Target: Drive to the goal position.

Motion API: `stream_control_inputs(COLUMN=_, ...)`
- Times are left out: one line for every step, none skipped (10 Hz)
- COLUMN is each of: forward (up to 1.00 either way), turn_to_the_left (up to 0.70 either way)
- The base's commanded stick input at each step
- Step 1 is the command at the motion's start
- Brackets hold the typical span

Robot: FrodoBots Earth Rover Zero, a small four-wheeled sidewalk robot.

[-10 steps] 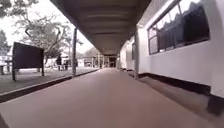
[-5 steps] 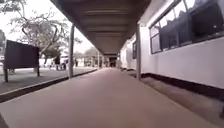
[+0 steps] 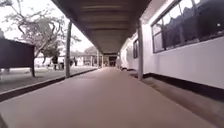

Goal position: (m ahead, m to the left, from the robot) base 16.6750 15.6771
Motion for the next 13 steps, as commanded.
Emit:
stream_control_inputs(forward=0.70, turn_to_the_left=0.00)
stream_control_inputs(forward=0.70, turn_to_the_left=0.00)
stream_control_inputs(forward=0.70, turn_to_the_left=0.00)
stream_control_inputs(forward=0.70, turn_to_the_left=0.00)
stream_control_inputs(forward=0.70, turn_to_the_left=0.00)
stream_control_inputs(forward=0.70, turn_to_the_left=0.00)
stream_control_inputs(forward=0.70, turn_to_the_left=0.00)
stream_control_inputs(forward=0.70, turn_to_the_left=0.00)
stream_control_inputs(forward=0.70, turn_to_the_left=0.00)
stream_control_inputs(forward=0.70, turn_to_the_left=0.00)
stream_control_inputs(forward=0.70, turn_to_the_left=0.00)
stream_control_inputs(forward=0.70, turn_to_the_left=0.00)
stream_control_inputs(forward=0.70, turn_to_the_left=0.00)
